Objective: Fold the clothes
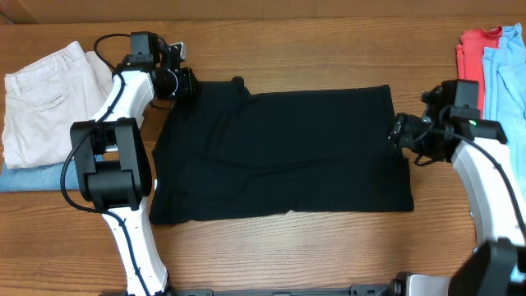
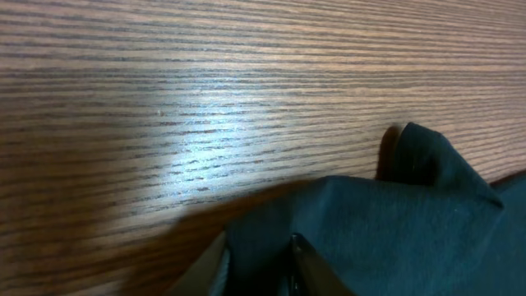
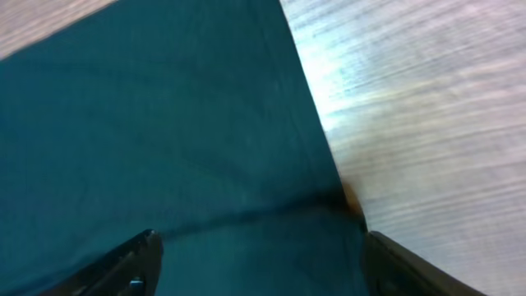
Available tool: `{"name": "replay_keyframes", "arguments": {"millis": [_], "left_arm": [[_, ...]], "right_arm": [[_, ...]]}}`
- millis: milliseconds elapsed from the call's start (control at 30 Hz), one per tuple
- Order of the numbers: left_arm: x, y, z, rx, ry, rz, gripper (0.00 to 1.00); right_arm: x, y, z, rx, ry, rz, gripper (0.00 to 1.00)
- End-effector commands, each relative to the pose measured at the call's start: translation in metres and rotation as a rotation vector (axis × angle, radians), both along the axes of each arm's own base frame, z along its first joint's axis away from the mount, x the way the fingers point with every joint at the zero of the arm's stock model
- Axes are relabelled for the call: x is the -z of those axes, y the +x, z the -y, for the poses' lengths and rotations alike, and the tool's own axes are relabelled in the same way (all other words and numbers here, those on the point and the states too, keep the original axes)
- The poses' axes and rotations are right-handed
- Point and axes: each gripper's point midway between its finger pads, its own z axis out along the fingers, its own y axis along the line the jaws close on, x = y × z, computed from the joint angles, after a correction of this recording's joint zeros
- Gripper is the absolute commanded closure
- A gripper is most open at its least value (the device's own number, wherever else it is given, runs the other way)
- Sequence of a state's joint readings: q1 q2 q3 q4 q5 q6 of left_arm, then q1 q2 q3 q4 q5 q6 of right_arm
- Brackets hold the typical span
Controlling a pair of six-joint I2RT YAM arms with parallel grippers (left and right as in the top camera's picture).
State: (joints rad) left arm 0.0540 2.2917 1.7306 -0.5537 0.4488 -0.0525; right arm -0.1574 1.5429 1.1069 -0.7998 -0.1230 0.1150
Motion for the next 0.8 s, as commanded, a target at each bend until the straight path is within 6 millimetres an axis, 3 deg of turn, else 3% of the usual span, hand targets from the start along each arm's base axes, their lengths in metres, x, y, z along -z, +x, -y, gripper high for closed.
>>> {"name": "replay_keyframes", "arguments": {"millis": [0, 267, 400, 533, 767], "left_arm": [[-0.007, 0.006, -0.005, -0.015, 0.013, 0.016, 0.81], [0.002, -0.002, -0.016, -0.044, 0.072, -0.031, 0.82], [0.004, -0.005, -0.017, -0.047, 0.081, -0.047, 0.82], [0.004, -0.005, -0.017, -0.048, 0.081, -0.046, 0.82], [0.004, -0.005, -0.017, -0.05, 0.079, -0.049, 0.82]], "right_arm": [[0.003, 0.023, 0.003, -0.037, -0.003, 0.033, 0.18], [-0.001, 0.107, 0.023, -0.106, -0.086, 0.083, 0.13], [0.01, 0.144, 0.029, -0.146, -0.109, 0.106, 0.12], [0.036, 0.163, 0.031, -0.201, -0.134, 0.112, 0.13], [0.076, 0.173, 0.033, -0.235, -0.145, 0.094, 0.16]]}}
